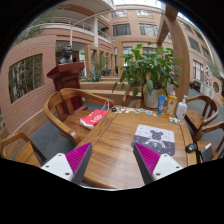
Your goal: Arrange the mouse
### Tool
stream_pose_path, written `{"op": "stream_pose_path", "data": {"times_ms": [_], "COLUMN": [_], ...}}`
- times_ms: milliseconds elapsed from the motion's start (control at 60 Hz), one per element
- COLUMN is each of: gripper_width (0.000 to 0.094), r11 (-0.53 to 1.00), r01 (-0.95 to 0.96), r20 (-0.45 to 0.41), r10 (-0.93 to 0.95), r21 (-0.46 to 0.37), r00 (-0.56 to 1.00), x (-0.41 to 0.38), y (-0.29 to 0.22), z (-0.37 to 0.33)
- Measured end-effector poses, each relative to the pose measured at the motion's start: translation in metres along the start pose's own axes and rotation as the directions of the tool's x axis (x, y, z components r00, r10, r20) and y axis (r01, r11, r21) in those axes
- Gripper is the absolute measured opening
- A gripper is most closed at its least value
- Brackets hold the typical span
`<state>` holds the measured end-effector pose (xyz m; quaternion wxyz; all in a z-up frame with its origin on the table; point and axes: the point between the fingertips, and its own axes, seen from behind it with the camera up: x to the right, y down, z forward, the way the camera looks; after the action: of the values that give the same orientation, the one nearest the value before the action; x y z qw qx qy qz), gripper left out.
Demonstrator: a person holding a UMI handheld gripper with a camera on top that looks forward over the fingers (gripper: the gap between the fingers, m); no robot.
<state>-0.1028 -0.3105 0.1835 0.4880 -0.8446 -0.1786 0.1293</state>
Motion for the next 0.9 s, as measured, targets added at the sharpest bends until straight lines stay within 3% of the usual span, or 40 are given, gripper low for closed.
{"op": "stream_pose_path", "data": {"times_ms": [267, 450, 700, 900], "gripper_width": [0.0853, 0.0854, 0.0855, 0.0854], "r11": [0.992, 0.977, 0.957, 0.925], "r01": [-0.061, -0.141, -0.275, -0.376], "r20": [-0.093, -0.251, -0.432, -0.465], "r10": [0.051, 0.098, 0.210, 0.311], "r21": [-0.111, -0.162, -0.093, -0.051], "r00": [0.994, 0.963, 0.877, 0.829], "x": [0.069, 0.175, 0.332, 0.404], "y": [0.086, 0.139, 0.140, 0.136], "z": [0.018, 0.020, 0.036, 0.068]}}
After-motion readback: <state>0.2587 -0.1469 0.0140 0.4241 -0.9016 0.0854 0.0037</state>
